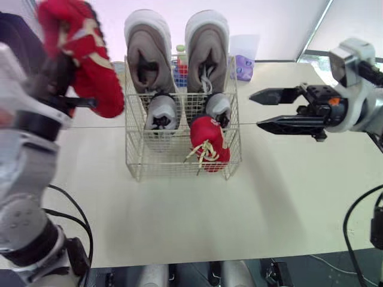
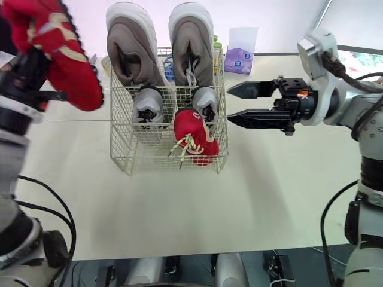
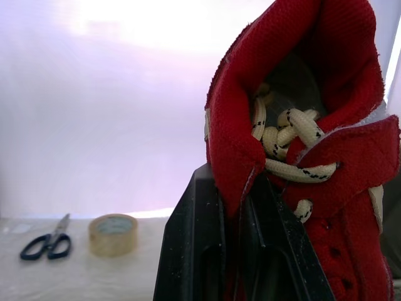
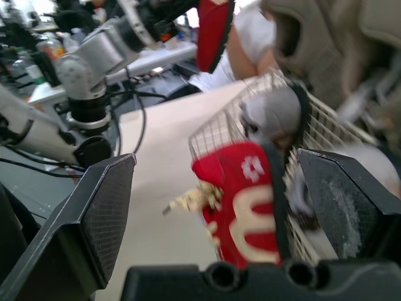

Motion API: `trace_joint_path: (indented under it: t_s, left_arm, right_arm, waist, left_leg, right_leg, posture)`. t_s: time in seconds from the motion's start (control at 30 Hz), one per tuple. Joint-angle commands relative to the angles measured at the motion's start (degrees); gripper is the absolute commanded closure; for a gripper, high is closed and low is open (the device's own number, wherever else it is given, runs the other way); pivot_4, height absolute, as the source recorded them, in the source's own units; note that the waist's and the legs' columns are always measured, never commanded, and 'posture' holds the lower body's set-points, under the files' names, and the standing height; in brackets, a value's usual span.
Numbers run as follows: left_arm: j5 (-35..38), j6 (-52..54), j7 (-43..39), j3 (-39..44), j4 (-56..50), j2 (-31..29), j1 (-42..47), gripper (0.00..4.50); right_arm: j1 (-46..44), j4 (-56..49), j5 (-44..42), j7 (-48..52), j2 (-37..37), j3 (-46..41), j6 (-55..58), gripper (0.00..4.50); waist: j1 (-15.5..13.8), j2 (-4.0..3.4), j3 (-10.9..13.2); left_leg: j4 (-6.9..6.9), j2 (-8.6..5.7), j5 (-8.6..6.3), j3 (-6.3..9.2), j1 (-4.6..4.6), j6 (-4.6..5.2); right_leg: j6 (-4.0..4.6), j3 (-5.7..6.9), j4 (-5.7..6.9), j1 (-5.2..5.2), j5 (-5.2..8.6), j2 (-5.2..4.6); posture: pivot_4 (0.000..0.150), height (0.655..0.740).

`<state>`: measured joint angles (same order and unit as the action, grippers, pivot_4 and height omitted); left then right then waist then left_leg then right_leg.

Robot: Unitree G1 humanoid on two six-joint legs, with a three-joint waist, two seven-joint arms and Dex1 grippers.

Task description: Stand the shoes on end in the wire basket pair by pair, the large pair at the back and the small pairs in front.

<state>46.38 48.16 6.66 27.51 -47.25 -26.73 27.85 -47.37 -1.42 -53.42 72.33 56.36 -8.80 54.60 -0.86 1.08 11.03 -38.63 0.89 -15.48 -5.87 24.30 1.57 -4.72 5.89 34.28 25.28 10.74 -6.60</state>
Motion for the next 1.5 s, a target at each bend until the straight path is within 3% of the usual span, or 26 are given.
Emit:
trace_joint_path:
  t_s: [0.03,0.27,0.57,0.8,1.0,1.27,1.3,1.5]
  left_arm:
    - [-5.01,-5.65,0.21,-4.44,-4.79,1.54,-3.15,4.45]
    - [-15.42,-10.69,-1.65,-16.65,-9.48,2.48,-13.00,4.45]
    - [-30.67,-26.96,-4.68,-23.98,0.84,6.88,-19.02,4.45]
    - [-39.14,-40.36,-6.97,-29.80,9.40,11.53,-26.40,4.45]
    - [-37.68,-44.73,-8.33,-29.47,13.95,16.70,-31.27,4.45]
    - [-32.40,-38.29,-9.23,-26.63,9.77,18.29,-36.13,4.45]
    - [-31.42,-37.31,-9.26,-26.00,8.98,18.26,-36.36,3.66]
    - [-21.93,-25.86,-10.07,-21.19,0.42,15.26,-38.91,0.80]
  right_arm:
    - [0.93,1.98,-0.39,-0.24,1.78,-3.33,1.55,0.00]
    - [7.47,-1.81,-2.30,0.80,5.15,-4.60,6.65,0.00]
    - [12.39,-6.67,-7.32,-6.26,2.93,-9.26,12.22,0.00]
    - [11.01,-6.77,-9.03,-12.50,0.69,-10.62,13.17,0.00]
    - [11.34,-8.55,-13.72,-17.20,-1.02,-12.73,15.88,0.00]
    - [17.83,-10.95,-16.16,-20.05,-2.90,-13.94,15.69,0.00]
    - [18.47,-10.66,-16.04,-20.06,-2.96,-14.16,15.35,0.00]
    - [20.40,-10.82,-16.00,-18.77,-3.37,-13.25,14.05,0.00]
  waist:
    - [0.16,-0.02,-0.01]
    - [-0.26,-0.04,-0.01]
    - [-0.07,-0.10,-0.06]
    - [-0.07,-0.36,-0.30]
    - [-0.15,-0.67,-0.55]
    - [0.02,-0.93,-0.79]
    - [0.03,-0.96,-0.80]
    - [0.07,-0.98,-0.82]
  left_leg:
    - [-0.23,0.07,-0.12,0.00,0.07,0.19]
    - [-0.55,0.06,-0.24,-0.02,0.12,0.41]
    - [-0.59,0.06,-0.38,0.02,0.09,0.65]
    - [-0.60,0.06,-0.42,0.01,0.07,0.71]
    - [-0.60,0.06,-0.44,0.01,0.07,0.75]
    - [-0.60,0.06,-0.46,0.03,0.05,0.79]
    - [-0.60,0.06,-0.46,0.03,0.05,0.79]
    - [-0.63,0.08,-0.45,0.08,0.07,0.79]
  right_leg:
    - [0.00,0.00,0.05,-0.01,0.00,0.06]
    - [-0.04,-0.07,0.06,-0.09,-0.02,0.04]
    - [-0.03,-0.06,0.03,-0.14,-0.01,0.04]
    - [-0.02,-0.06,0.02,-0.16,-0.01,-0.02]
    - [0.11,-0.05,0.03,-0.16,0.06,-0.08]
    - [-0.03,-0.03,0.03,-0.18,0.01,-0.05]
    - [-0.04,-0.02,0.03,-0.18,0.01,-0.02]
    - [0.03,-0.03,0.04,-0.17,0.05,0.06]
  posture:
    - [0.150,0.7400]
    - [0.150,0.7400]
    - [0.150,0.7400]
    - [0.150,0.7400]
    - [0.150,0.7400]
    - [0.150,0.7400]
    - [0.150,0.7400]
    - [0.150,0.7400]
